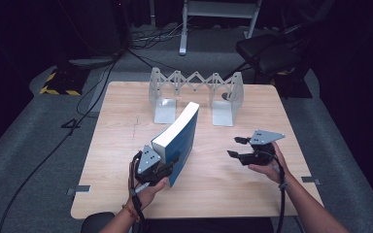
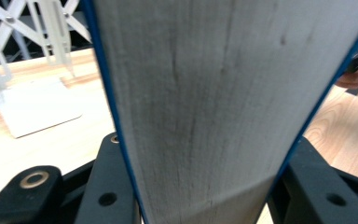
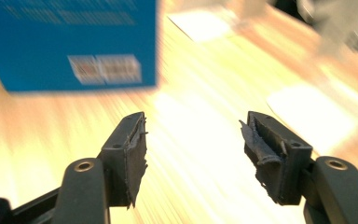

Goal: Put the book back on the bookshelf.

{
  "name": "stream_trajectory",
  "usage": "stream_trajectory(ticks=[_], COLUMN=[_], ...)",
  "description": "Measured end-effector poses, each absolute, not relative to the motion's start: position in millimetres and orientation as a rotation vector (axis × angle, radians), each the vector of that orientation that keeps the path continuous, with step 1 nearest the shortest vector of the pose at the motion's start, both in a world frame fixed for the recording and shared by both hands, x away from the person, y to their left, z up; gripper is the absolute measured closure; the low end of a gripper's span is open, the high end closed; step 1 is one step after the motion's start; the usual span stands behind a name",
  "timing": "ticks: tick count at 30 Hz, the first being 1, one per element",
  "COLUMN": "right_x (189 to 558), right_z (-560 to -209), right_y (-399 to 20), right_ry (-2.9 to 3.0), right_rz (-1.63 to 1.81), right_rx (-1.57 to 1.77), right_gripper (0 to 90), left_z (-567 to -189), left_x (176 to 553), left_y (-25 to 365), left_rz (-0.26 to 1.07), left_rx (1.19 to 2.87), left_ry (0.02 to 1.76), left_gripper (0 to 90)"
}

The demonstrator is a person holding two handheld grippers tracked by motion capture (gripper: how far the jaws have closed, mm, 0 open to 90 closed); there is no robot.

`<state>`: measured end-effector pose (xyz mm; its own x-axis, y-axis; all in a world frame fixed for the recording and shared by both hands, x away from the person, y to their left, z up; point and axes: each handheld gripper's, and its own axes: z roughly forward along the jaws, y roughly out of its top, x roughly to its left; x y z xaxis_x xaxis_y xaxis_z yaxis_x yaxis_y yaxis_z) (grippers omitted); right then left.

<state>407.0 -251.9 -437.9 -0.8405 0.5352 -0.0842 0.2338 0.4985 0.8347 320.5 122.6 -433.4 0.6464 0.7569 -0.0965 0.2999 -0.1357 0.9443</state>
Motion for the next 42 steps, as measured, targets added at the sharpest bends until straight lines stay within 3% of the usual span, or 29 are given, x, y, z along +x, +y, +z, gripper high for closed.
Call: stream_trajectory(ticks=[4, 12, 26, 42], right_x=[403.3, 400.0, 406.9, 408.0], right_z=[-460.5, -485.4, -498.9, -502.6], right_y=[-296.8, -335.7, -356.3, -355.9], right_ry=[2.429, 2.403, 2.431, 2.454], right_rz=[1.198, 1.118, 1.102, 1.097], right_rx=[0.769, 0.886, 0.971, 0.942], right_gripper=[37.8, 36.6, 30.9, 28.6], left_z=[-433.3, -434.4, -433.1, -431.7], left_x=[332.4, 351.9, 372.8, 366.5], left_y=[119.7, 101.9, 53.6, 38.7], left_rz=[0.445, 0.385, 0.303, 0.161], left_rx=[1.717, 1.718, 1.77, 1.815], left_ry=[0.844, 0.797, 0.672, 0.53], left_gripper=[60.7, 60.6, 60.3, 60.3])
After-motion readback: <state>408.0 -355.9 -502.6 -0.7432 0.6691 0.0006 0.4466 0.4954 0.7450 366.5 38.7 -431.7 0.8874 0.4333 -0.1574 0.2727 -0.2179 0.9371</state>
